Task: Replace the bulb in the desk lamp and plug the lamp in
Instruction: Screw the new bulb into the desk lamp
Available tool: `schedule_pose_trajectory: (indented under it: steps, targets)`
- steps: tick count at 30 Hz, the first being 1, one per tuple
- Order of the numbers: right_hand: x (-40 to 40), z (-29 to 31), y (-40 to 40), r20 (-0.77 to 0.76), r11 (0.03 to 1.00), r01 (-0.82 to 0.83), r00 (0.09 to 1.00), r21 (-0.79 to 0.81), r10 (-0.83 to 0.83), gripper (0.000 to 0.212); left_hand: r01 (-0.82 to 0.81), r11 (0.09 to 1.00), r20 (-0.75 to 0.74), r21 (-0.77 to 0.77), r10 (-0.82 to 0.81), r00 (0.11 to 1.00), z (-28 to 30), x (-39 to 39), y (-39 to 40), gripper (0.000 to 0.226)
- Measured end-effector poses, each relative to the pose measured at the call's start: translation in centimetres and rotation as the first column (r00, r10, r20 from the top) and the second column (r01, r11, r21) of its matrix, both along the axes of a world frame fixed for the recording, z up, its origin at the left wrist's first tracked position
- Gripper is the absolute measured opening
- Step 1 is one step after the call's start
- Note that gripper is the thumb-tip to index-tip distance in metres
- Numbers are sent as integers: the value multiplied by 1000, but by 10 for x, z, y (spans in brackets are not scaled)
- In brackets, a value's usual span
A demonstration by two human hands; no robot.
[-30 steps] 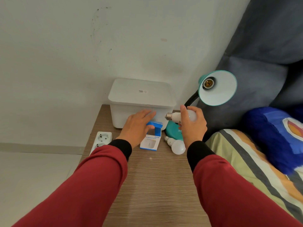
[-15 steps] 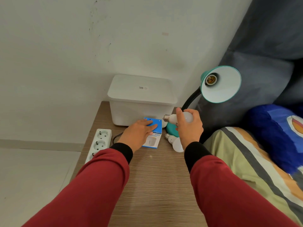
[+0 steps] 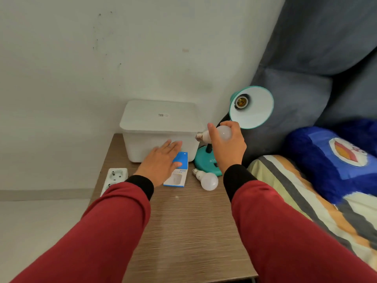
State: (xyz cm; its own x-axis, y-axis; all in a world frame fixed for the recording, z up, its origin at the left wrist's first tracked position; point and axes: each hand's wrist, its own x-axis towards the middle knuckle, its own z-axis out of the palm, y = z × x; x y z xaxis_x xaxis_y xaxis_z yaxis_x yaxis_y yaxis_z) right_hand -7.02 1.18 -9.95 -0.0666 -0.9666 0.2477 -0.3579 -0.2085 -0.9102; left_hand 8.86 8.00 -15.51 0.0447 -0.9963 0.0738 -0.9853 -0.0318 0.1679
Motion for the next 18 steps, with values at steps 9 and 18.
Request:
schedule_pose_trajectory:
  steps: [9, 18]
  targets:
    - [-53, 54, -29, 103, 966, 233, 970, -113, -222, 43, 137, 969, -27, -206, -146, 989, 99, -39, -63, 83]
    - [-60, 48, -45, 121, 981, 159, 982, -112, -145, 58, 306, 929, -94, -209, -330, 939, 137, -73, -118, 111]
